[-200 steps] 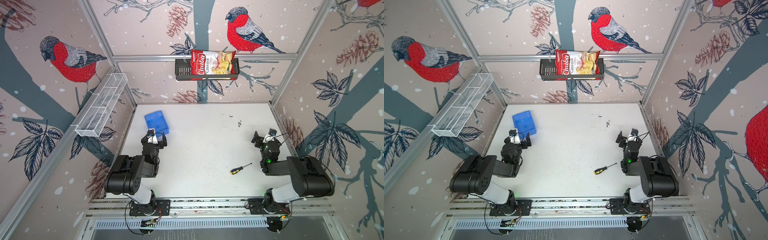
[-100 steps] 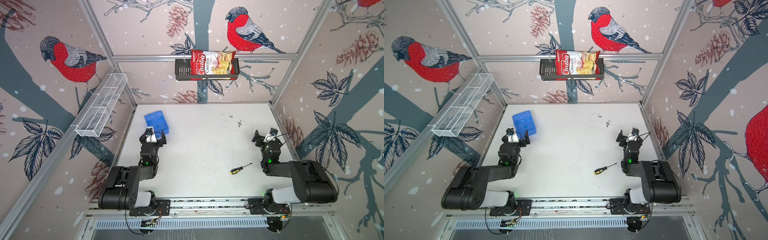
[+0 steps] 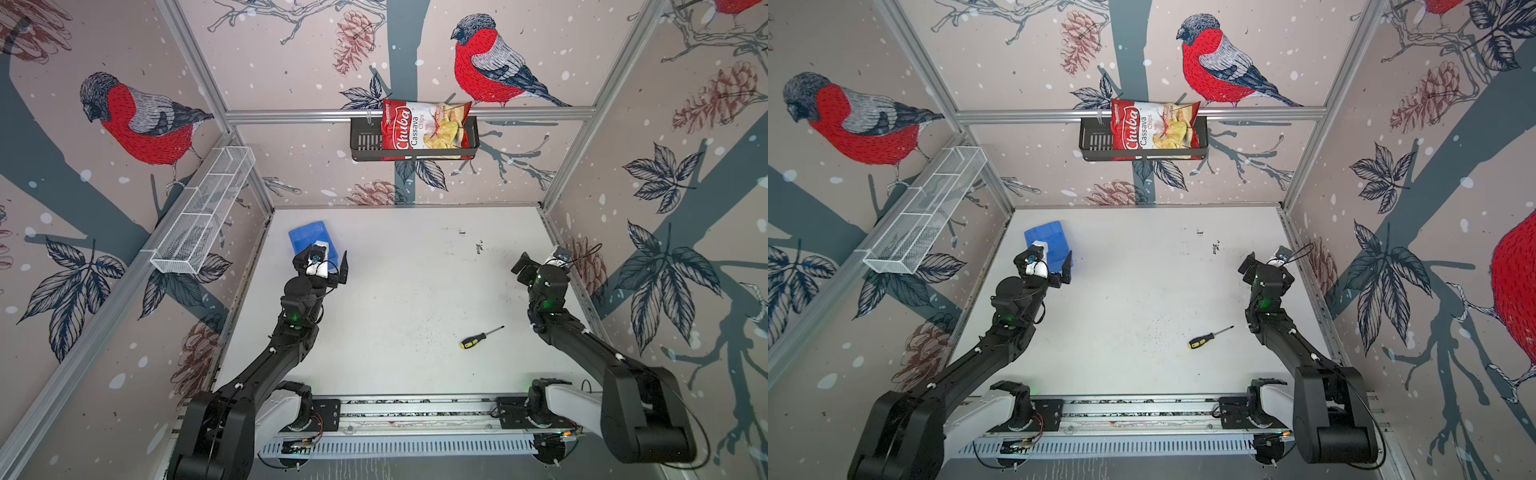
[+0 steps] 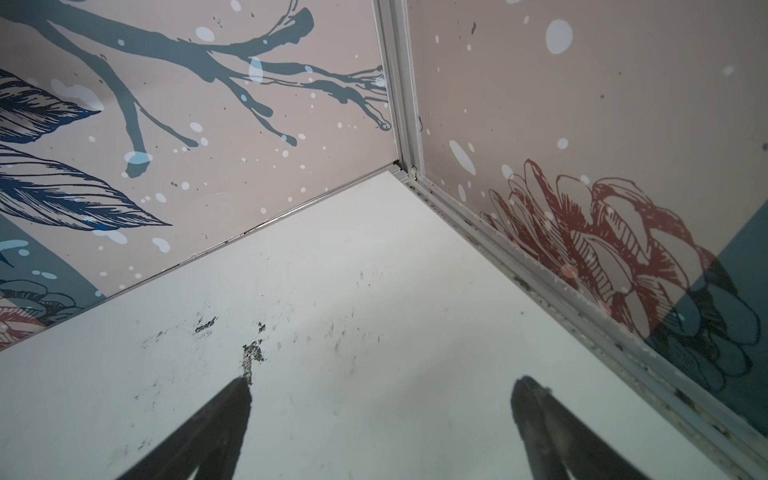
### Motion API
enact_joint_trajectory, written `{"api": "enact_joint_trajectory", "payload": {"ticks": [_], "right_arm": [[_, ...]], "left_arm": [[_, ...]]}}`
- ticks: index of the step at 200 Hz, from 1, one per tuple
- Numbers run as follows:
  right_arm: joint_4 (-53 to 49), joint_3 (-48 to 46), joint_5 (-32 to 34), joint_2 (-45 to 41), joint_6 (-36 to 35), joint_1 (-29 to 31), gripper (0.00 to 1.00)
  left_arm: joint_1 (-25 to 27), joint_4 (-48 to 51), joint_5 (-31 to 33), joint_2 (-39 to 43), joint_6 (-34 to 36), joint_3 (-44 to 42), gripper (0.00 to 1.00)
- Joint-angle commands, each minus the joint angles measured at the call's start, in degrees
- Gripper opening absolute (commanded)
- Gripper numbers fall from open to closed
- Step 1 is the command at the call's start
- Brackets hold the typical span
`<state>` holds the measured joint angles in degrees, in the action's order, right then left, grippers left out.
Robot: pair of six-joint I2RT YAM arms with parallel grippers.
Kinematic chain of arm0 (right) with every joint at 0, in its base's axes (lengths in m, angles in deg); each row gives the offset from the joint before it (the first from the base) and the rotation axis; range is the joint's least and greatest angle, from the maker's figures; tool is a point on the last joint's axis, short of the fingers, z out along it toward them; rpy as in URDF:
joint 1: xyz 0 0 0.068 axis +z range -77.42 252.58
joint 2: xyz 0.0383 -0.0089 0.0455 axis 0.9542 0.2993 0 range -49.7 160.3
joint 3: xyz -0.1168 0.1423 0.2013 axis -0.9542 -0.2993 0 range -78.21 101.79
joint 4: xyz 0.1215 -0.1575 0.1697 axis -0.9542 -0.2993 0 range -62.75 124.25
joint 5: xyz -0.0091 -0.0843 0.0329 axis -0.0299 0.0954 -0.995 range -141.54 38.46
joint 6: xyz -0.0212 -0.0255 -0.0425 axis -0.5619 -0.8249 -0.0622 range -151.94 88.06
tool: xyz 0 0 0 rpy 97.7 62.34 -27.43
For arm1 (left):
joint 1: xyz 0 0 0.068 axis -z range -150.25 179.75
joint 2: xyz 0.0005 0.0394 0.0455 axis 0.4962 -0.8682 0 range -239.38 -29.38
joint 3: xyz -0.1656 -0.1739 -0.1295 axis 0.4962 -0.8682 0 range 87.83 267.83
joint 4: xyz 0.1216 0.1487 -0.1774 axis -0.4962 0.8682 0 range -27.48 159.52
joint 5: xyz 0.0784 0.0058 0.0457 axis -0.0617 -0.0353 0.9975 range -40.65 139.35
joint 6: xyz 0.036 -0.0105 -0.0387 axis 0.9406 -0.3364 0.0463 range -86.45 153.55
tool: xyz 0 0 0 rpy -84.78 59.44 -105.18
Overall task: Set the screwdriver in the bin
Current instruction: 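Move the right gripper down over the yellow-black screwdriver while the left arm rises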
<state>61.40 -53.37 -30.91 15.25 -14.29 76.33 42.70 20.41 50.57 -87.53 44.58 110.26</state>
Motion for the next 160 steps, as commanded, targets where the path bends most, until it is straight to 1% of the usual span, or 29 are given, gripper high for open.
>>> {"api": "enact_joint_trajectory", "payload": {"ticks": [1,14,26,40,71,93,127,139,157,160], "right_arm": [[-13.3,2.7,-0.3,-2.2,4.9,2.2,0.98],[-17.5,4.2,2.2,-3.3,6.2,4.8,0.98],[-21.2,5.5,5.1,-4.5,7.9,8.5,0.98],[-24.4,6.5,7.0,-5.4,9.8,12.0,0.98],[-31.9,8.5,10.2,-5.9,18.0,20.2,0.98],[-36.6,8.8,10.8,-5.2,25.7,25.6,0.98],[-43.9,8.6,12.0,-5.4,37.0,33.1,0.98],[-46.6,8.3,11.5,-5.7,41.3,34.7,0.99],[-48.6,6.5,9.7,-6.7,45.2,34.9,1.00],[-49.1,6.1,9.7,-7.0,46.1,34.9,0.99]], "left_arm": [[2.0,9.1,-4.2,2.3,3.2,2.3,0.98],[3.5,13.0,-5.9,3.6,4.8,3.8,0.98],[5.1,16.6,-8.4,4.3,7.0,5.4,0.98],[6.7,21.5,-10.5,4.9,9.3,7.4,0.98],[9.0,31.5,-17.1,5.5,14.4,11.7,0.99],[9.5,35.9,-22.5,6.3,17.4,12.9,0.98],[9.6,40.4,-29.9,7.3,22.6,12.0,0.98],[9.7,41.6,-31.9,7.3,24.3,11.3,0.99],[9.7,42.4,-34.4,7.2,26.6,10.2,0.98],[9.7,42.5,-34.8,7.2,27.0,10.1,0.98]]}}
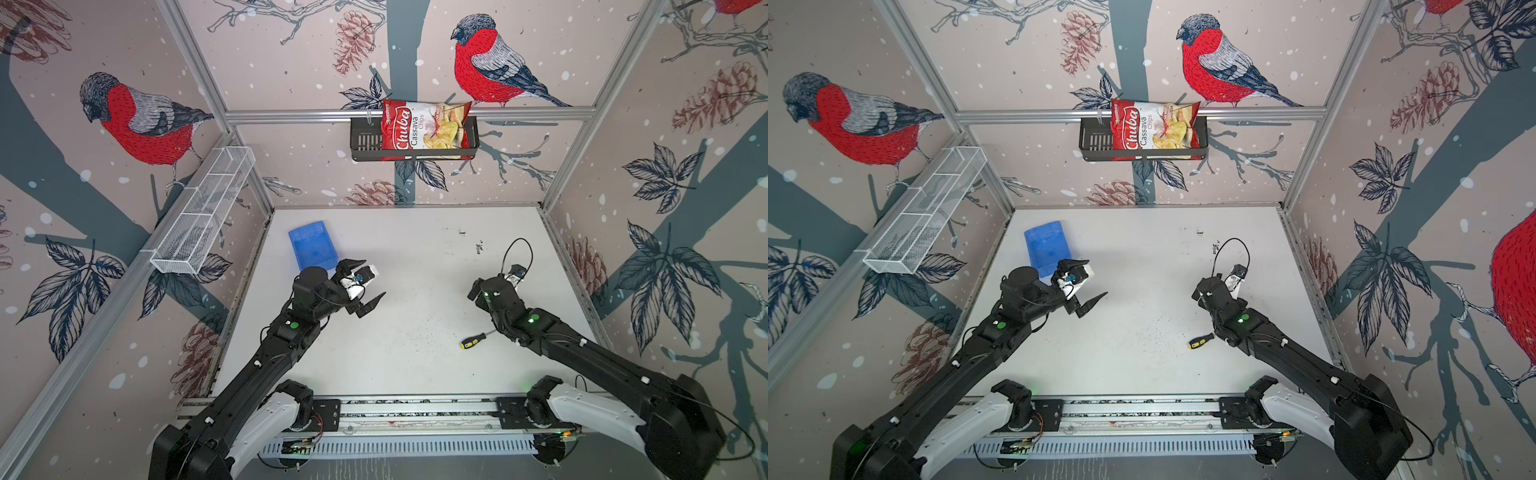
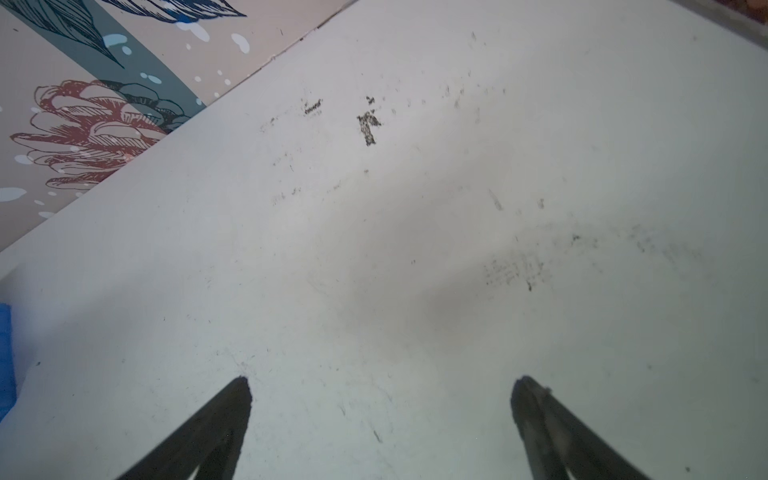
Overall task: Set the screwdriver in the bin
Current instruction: 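Move the right gripper down over the yellow-black screwdriver while the left arm rises, then close the right gripper on the screwdriver shaft and lift it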
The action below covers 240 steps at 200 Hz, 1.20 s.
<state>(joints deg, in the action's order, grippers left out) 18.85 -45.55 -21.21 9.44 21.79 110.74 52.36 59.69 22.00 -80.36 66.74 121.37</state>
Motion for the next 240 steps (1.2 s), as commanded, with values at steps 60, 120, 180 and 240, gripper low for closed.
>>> {"api": "enact_joint_trajectory", "payload": {"ticks": [60,120,180,240], "right_arm": [[-11.8,-7.3,-4.4,-6.7,22.2,-2.0,0.80],[-10.0,-9.0,-12.6,-3.5,25.6,-6.0,0.60],[-9.6,-7.2,-18.8,4.1,25.5,-7.7,0.47],[-8.7,-5.3,-22.6,9.8,24.2,-8.8,0.38]], "left_arm": [[0.4,3.1,-7.2,-1.3,6.6,-2.8,0.98],[0.4,4.2,-7.9,-1.8,7.4,-3.1,0.98],[0.4,4.5,-7.0,-1.9,7.9,-3.6,0.98],[0.4,4.6,-6.1,-1.9,8.4,-3.8,0.98]]}}
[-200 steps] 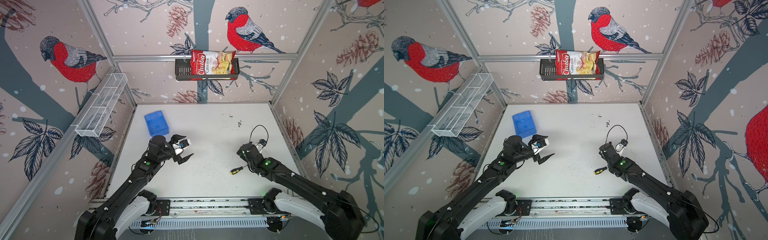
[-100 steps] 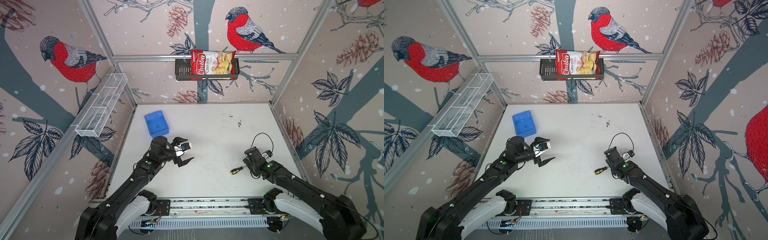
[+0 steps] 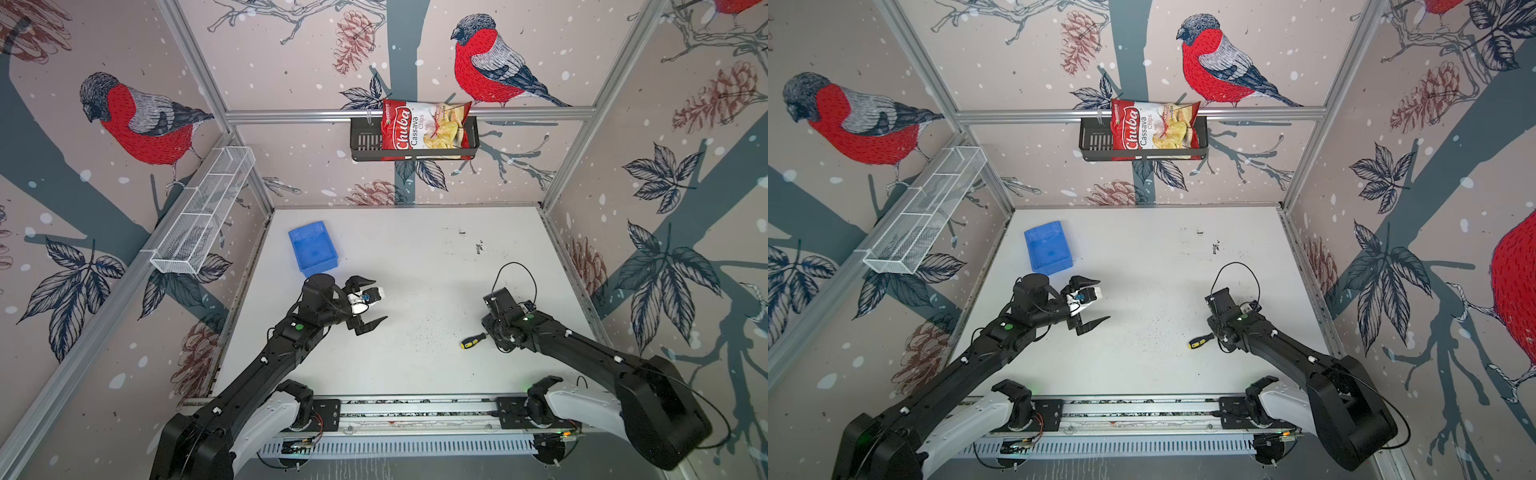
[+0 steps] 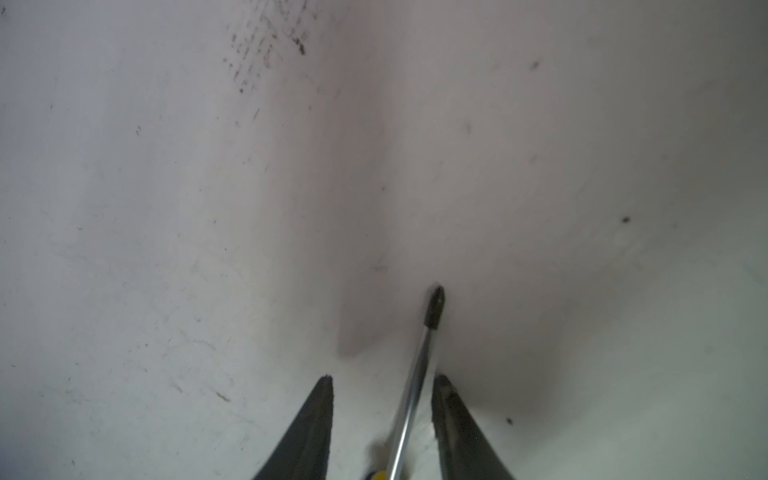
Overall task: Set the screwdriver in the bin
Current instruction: 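Close the right gripper on the screwdriver shaft and lift it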
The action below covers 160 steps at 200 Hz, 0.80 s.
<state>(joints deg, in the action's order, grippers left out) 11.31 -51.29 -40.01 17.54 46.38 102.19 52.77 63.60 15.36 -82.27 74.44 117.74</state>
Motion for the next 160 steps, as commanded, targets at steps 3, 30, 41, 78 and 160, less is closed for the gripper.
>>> {"api": "enact_joint_trajectory", "payload": {"ticks": [3,30,41,78,160], "right_arm": [[-1.1,0.5,-4.0,1.8,-0.5,-0.3,0.37],[-1.1,1.7,-5.2,3.1,-1.7,-0.4,0.31],[-0.1,2.1,-5.4,3.6,-3.5,-0.5,0.30],[0.9,5.0,-6.2,7.9,-12.1,-2.0,0.28],[-5.6,12.4,-5.6,18.9,-19.5,0.4,0.16]], "left_arm": [[0.0,0.7,0.5,0.0,0.7,-0.2,0.98],[0.0,0.5,0.6,-0.3,0.8,-0.2,0.98],[0.0,0.5,0.6,-0.4,0.9,-0.1,0.98],[0.0,0.8,0.9,-0.3,1.0,-0.1,0.98],[0.0,0.9,2.3,1.0,1.2,-0.9,0.98]]}}
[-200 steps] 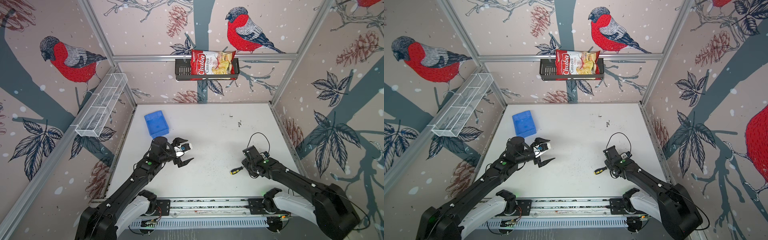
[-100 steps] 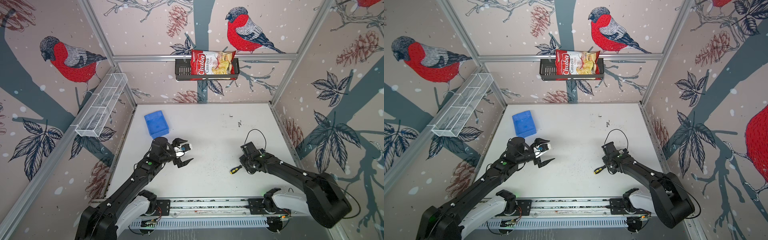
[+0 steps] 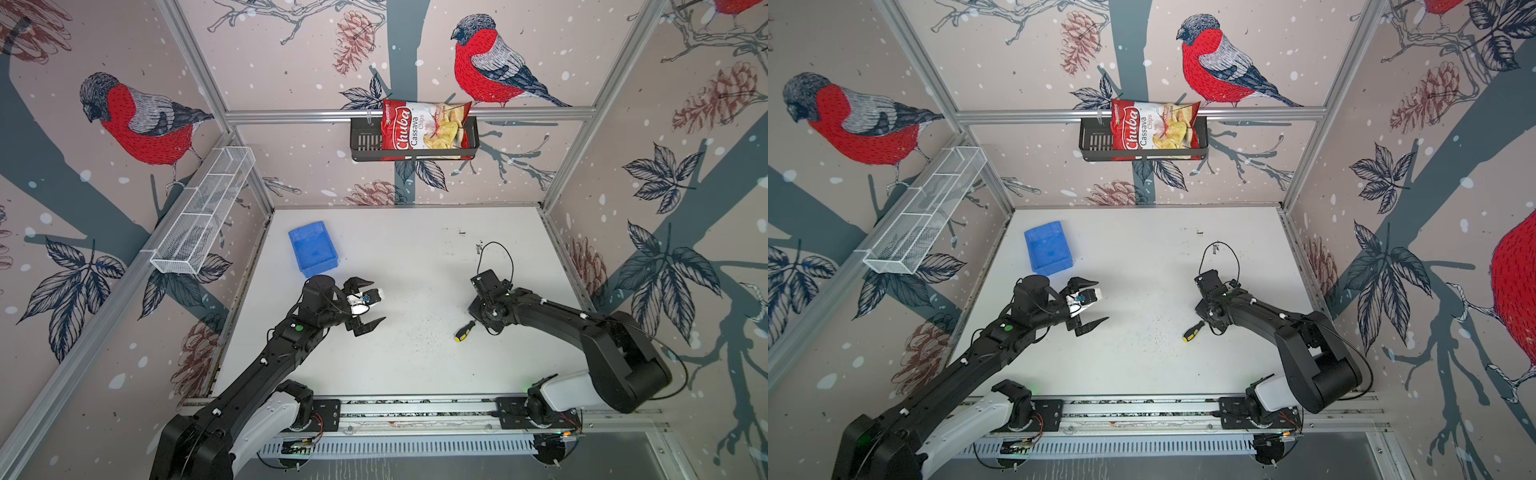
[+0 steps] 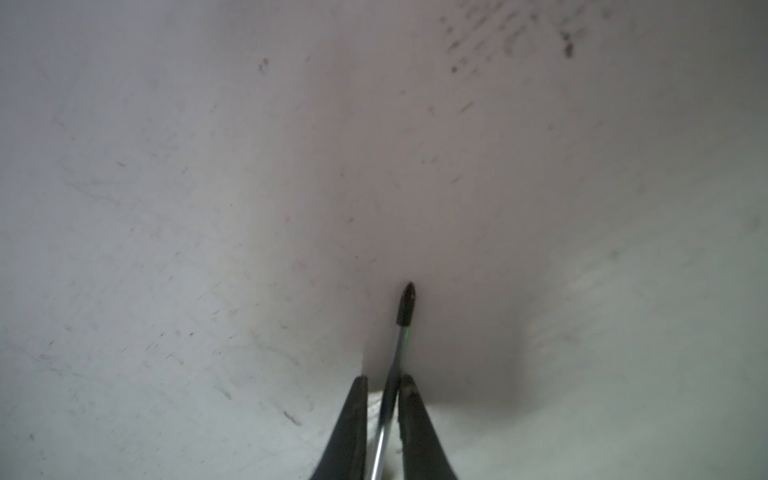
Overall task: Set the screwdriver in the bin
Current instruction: 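Close the right gripper on the screwdriver shaft and lift it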
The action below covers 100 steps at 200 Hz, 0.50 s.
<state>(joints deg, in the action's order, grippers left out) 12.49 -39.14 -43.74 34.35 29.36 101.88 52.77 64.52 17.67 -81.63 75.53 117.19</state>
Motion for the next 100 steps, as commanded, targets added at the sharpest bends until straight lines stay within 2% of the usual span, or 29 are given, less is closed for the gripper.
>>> {"api": "enact_joint_trajectory", "payload": {"ticks": [1,66,100], "right_arm": [[-6.9,0.3,-1.8,2.2,-2.5,0.7,0.16],[-7.8,4.5,-0.2,4.9,-3.9,0.8,0.02],[-5.6,5.2,0.1,3.5,-5.2,0.6,0.01]], "left_arm": [[0.0,0.0,0.0,0.4,0.0,-0.3,0.98],[0.0,-0.4,0.1,0.8,0.1,-0.7,0.98],[0.0,-0.8,0.0,0.7,-0.5,-0.7,0.98]]}}
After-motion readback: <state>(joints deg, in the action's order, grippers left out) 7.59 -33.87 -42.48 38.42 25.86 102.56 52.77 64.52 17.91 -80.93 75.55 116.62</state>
